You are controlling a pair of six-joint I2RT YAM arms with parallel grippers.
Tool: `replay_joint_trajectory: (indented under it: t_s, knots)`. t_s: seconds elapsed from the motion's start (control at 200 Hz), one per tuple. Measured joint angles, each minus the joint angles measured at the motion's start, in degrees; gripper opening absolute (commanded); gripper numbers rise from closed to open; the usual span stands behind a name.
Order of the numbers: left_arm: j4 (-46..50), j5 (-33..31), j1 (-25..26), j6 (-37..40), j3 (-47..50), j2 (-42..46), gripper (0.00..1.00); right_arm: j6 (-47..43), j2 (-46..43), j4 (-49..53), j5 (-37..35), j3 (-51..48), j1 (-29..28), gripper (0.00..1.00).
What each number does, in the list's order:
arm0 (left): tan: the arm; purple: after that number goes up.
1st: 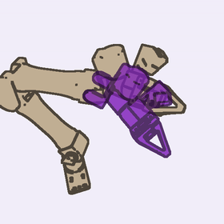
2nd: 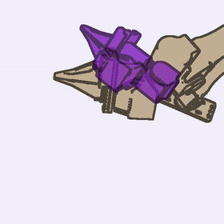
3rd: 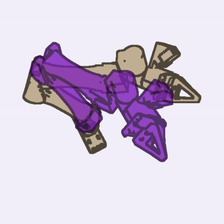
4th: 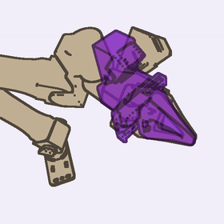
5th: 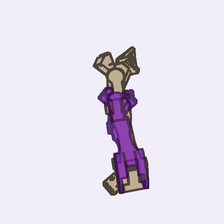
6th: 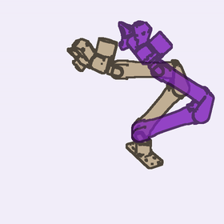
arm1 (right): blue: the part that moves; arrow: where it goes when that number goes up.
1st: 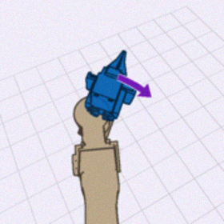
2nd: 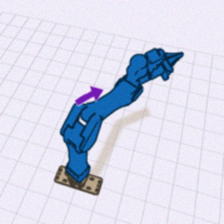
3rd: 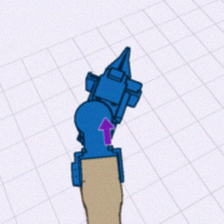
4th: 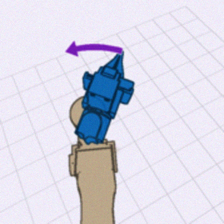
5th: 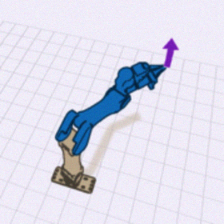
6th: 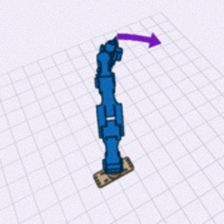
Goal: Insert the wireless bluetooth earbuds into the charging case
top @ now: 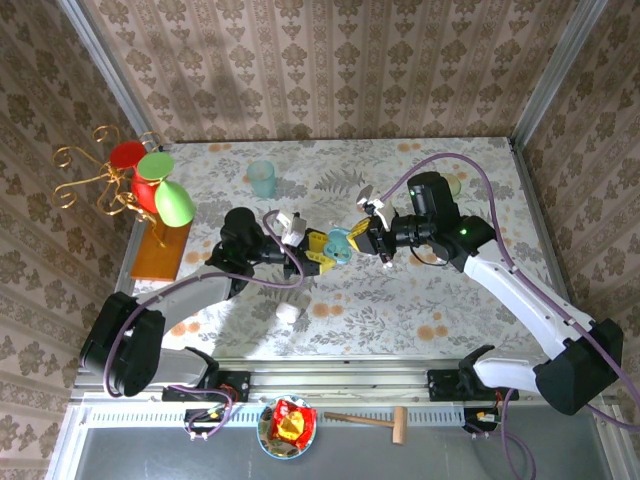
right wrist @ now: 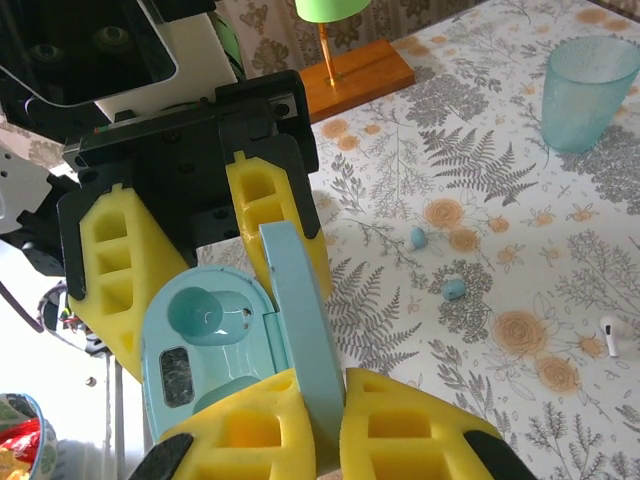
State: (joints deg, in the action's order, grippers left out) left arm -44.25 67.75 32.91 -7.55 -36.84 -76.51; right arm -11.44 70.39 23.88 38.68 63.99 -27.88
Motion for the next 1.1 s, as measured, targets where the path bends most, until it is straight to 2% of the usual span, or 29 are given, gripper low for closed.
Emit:
replay_joint_trajectory:
  t_s: [0.07,0.175,0.31,0.56,0.66,0.915,1.1]
  knots:
    - [-0.24,-0.07,-0.04,-0.22,0.00,-0.22,0.42,-0.35,-0.28,-0.04,-1.44,0.00,-0.44,0.02]
    - [-1.25,-0.63,-0.07,-0.50,0.00,-0.52,0.49,-0.33,-1.16,-0.37,-5.29,-0.11,-1.40,0.01]
    - [-1.70,-2.10,-0.81,-0.92,0.00,-0.72,0.66,-0.35,-3.30,-1.16,-10.34,-0.72,-1.79,0.00]
    - [-2.67,-3.78,-1.11,-1.49,0.00,-1.05,0.82,-0.70,-4.07,-1.42,-16.37,-0.72,-3.48,0.00]
    - [-2.71,-3.98,-1.11,-1.51,0.00,-1.53,0.82,-1.09,-4.07,-1.40,-18.29,-0.72,-4.79,0.00]
    - [-2.71,-4.57,-1.11,-1.95,0.00,-1.79,0.65,-2.08,-3.58,-1.42,-20.57,-0.61,-6.32,0.00]
    - [-2.54,-4.76,-1.11,-1.90,0.00,-1.79,0.62,-2.12,-2.47,-1.44,-20.74,-0.39,-6.54,0.00]
